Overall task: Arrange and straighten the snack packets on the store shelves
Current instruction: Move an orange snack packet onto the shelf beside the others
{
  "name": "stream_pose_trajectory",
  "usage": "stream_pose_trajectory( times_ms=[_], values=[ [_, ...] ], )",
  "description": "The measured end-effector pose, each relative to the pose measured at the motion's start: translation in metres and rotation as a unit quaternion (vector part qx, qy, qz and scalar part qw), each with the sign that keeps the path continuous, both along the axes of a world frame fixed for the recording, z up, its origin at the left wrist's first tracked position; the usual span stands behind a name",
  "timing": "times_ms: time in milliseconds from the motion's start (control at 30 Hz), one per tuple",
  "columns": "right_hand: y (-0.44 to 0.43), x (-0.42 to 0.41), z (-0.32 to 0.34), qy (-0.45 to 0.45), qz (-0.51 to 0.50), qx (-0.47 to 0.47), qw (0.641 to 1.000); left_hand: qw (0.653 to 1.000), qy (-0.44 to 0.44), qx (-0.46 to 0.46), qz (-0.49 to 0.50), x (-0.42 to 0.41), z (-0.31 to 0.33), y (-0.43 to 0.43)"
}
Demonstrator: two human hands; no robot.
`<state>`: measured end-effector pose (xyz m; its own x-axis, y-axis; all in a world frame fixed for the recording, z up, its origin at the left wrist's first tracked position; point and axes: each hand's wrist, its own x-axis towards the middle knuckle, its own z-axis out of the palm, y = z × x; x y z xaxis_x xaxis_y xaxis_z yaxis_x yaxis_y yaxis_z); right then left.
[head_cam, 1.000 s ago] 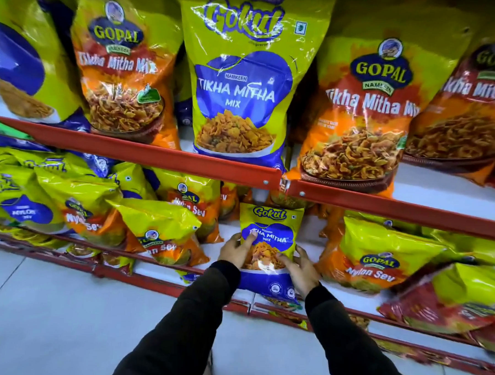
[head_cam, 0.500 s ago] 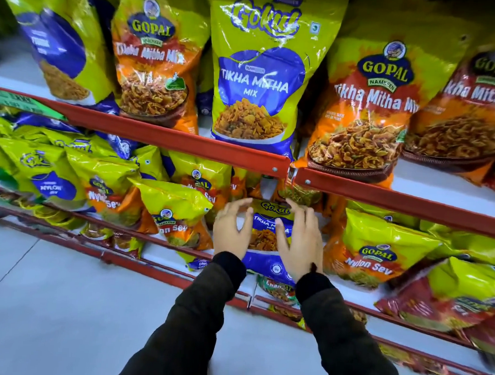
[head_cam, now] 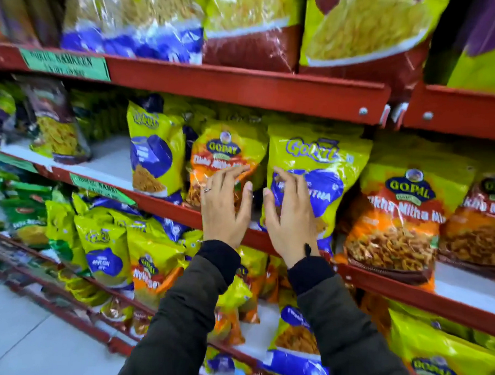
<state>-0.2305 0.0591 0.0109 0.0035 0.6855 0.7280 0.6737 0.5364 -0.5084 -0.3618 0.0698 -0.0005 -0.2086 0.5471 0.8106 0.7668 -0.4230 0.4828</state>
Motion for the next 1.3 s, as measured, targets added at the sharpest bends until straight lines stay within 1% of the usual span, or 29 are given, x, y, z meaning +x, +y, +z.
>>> stream_pose_trajectory(
  times_ms=[33,100,200,267,333,433,533,600,667,733,833,967,1100,1200,1300],
  values=[
    [0.008,-0.011,0.007,-0.001,0.004,-0.027,1.000,1.000,-0.003,0.003,-0.004,-0.009,0.006,0.010],
    [0.025,-0.032,0.019,-0.023,-0.035,-0.088,0.995,1.000,-0.016,-0.017,-0.004,-0.029,0.018,0.031],
    [0.046,-0.054,0.034,-0.033,-0.120,-0.170,0.978,0.990,-0.065,-0.122,0.028,-0.055,0.027,0.062],
    [0.061,-0.062,0.041,-0.018,-0.141,-0.207,0.968,0.972,-0.128,-0.193,0.039,-0.068,0.032,0.082],
    [0.076,-0.068,0.045,-0.007,-0.159,-0.228,0.961,0.948,-0.201,-0.245,0.027,-0.082,0.036,0.100],
    [0.091,-0.067,0.046,0.053,-0.148,-0.246,0.956,0.915,-0.286,-0.286,-0.006,-0.093,0.039,0.116],
    [0.096,-0.063,0.040,0.123,-0.108,-0.209,0.964,0.905,-0.351,-0.235,-0.058,-0.099,0.036,0.117],
    [0.095,-0.062,0.034,0.184,-0.074,-0.189,0.962,0.905,-0.368,-0.202,-0.075,-0.104,0.032,0.112],
    [0.089,-0.061,0.034,0.259,-0.019,-0.195,0.946,0.900,-0.388,-0.175,-0.095,-0.109,0.027,0.105],
    [0.081,-0.060,0.036,0.308,0.035,-0.205,0.928,0.882,-0.432,-0.135,-0.127,-0.113,0.027,0.093],
    [0.062,-0.058,0.043,0.308,0.080,-0.197,0.927,0.861,-0.476,-0.092,-0.154,-0.119,0.030,0.071],
    [0.032,-0.053,0.059,0.344,0.124,-0.155,0.918,0.844,-0.498,-0.055,-0.191,-0.120,0.047,0.035],
    [-0.003,-0.036,0.072,0.382,0.178,-0.120,0.899,0.857,-0.462,-0.055,-0.221,-0.114,0.073,-0.005],
    [-0.033,-0.015,0.070,0.403,0.189,-0.107,0.889,0.843,-0.460,-0.096,-0.259,-0.099,0.085,-0.040],
    [-0.067,0.020,0.062,0.417,0.165,-0.085,0.890,0.826,-0.460,-0.126,-0.302,-0.068,0.082,-0.074]
  ],
)
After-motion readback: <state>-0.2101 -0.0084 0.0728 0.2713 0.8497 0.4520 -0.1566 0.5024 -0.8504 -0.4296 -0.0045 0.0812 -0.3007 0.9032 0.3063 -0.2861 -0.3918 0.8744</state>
